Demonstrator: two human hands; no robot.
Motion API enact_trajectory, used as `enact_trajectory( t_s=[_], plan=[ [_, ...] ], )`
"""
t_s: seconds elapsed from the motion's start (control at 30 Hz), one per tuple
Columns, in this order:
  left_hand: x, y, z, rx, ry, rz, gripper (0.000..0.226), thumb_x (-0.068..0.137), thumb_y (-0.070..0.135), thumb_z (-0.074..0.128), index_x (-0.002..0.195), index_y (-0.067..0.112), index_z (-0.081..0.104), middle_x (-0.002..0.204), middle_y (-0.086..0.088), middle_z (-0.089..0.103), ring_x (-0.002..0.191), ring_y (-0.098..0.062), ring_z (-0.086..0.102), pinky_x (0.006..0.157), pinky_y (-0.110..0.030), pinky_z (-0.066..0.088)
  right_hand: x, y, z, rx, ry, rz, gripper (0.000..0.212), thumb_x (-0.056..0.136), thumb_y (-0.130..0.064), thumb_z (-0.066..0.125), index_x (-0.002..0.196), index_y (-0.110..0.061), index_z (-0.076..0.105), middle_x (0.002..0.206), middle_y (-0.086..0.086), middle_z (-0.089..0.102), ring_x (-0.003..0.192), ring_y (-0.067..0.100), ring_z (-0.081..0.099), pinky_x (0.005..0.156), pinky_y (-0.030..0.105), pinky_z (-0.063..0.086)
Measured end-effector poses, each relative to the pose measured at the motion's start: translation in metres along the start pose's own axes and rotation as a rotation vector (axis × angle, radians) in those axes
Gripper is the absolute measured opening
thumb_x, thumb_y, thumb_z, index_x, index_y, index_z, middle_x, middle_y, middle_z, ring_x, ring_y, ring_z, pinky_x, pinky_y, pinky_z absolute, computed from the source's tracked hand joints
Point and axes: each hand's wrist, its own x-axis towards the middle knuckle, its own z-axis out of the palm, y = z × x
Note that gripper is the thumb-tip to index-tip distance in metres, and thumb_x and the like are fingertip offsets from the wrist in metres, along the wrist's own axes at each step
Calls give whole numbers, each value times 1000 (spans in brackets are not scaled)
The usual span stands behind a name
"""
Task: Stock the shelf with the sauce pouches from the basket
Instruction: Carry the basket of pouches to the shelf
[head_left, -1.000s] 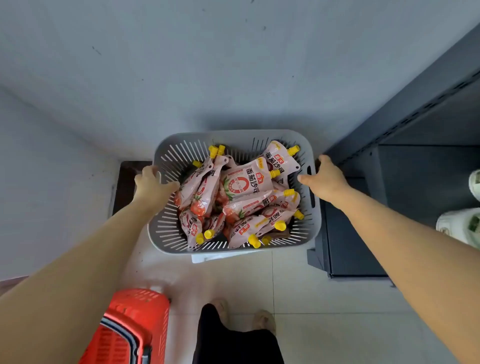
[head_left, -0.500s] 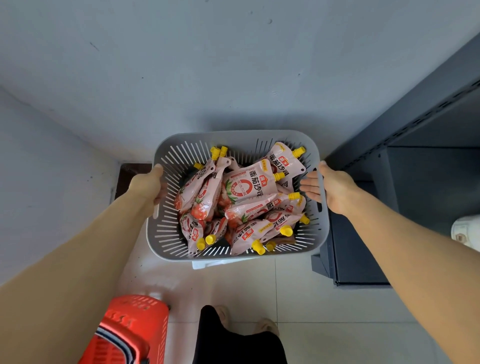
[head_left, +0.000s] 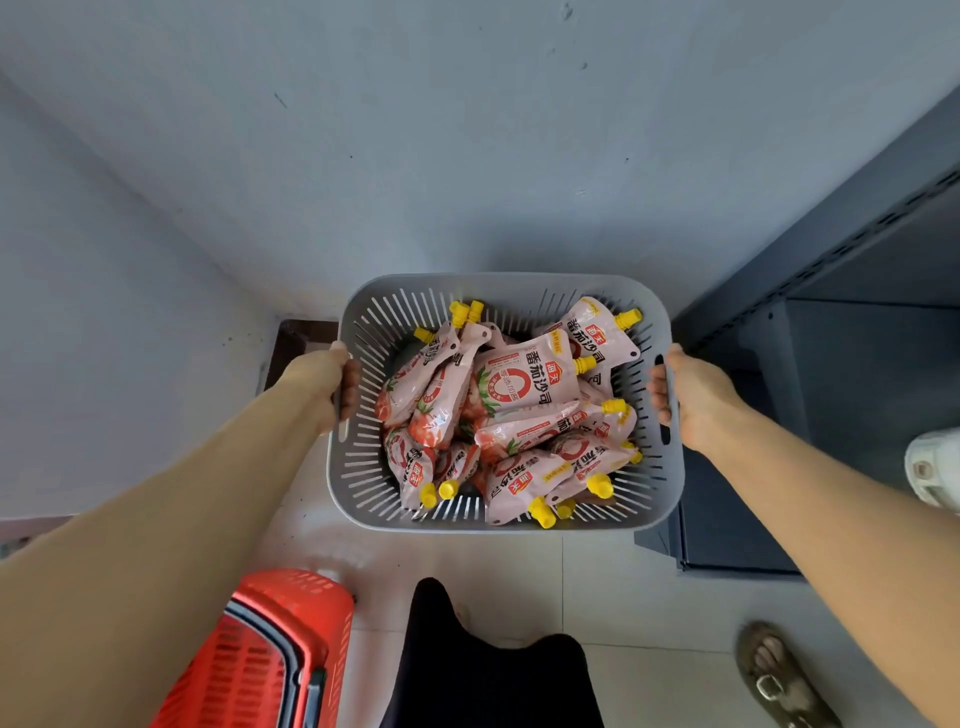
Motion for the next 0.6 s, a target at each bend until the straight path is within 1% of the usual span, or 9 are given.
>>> enact_trajectory(
  t_s=[0.1, 0.33, 0.47, 0.6],
  plan=[
    [-25, 4, -13, 11, 6, -30, 39, 96, 38, 42, 65, 17, 49, 60, 2, 43, 52, -11, 37, 51, -24, 33, -29, -4, -8, 10, -9, 10, 38, 95, -38, 43, 68, -13, 55, 63, 1, 52, 52, 11, 45, 49, 23, 34],
    [-116, 17, -65, -24, 21, -65, 37, 96, 36, 44, 65, 16, 50, 62, 3, 46, 53, -11, 39, 52, -24, 34, -127, -20, -34, 18, -49, 15, 37, 95, -37, 43, 71, -12, 56, 66, 3, 57, 58, 14, 52, 58, 26, 41],
    [-181, 19, -104, -53, 44, -58, 38, 96, 36, 45, 64, 16, 49, 61, 3, 47, 53, -12, 41, 53, -24, 35, -194, -28, -51, 9, -91, -20, 38, 96, -36, 42, 70, -12, 55, 65, 3, 56, 57, 14, 52, 59, 26, 41],
    [-248, 14, -140, -103, 93, -67, 35, 94, 35, 46, 64, 17, 46, 60, 5, 47, 46, -8, 43, 46, -21, 35, -261, -31, -67, 10, -143, -64, 39, 97, -34, 38, 68, -11, 50, 64, 4, 52, 55, 14, 49, 54, 24, 35]
  ],
)
